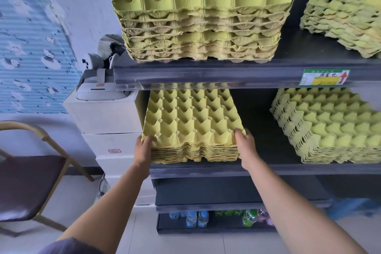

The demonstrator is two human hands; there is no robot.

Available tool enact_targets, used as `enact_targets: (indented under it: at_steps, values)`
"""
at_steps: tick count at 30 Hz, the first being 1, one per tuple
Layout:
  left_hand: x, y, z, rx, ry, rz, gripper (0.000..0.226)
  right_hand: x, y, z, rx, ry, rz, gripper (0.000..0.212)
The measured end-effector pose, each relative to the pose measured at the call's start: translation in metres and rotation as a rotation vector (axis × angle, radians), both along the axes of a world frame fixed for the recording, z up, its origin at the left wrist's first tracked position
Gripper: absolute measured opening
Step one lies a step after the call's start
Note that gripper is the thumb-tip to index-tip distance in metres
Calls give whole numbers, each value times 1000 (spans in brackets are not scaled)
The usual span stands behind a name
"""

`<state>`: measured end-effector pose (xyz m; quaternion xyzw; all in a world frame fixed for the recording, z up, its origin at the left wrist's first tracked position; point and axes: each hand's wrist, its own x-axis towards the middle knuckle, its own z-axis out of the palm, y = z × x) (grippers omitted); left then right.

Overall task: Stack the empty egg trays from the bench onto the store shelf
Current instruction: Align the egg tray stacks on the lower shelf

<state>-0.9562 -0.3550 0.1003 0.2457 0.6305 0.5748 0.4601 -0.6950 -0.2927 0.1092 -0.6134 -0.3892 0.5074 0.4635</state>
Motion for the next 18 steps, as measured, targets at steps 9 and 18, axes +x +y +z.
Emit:
enact_targets:
  at_steps: [9, 18]
  values:
    - [1, -4, 5, 22, -114, 5, 10, 2, -2, 3, -96, 146, -18, 14]
    - [19, 1, 12, 98, -54, 44, 15, 21, -2, 15, 22, 228, -79, 10]
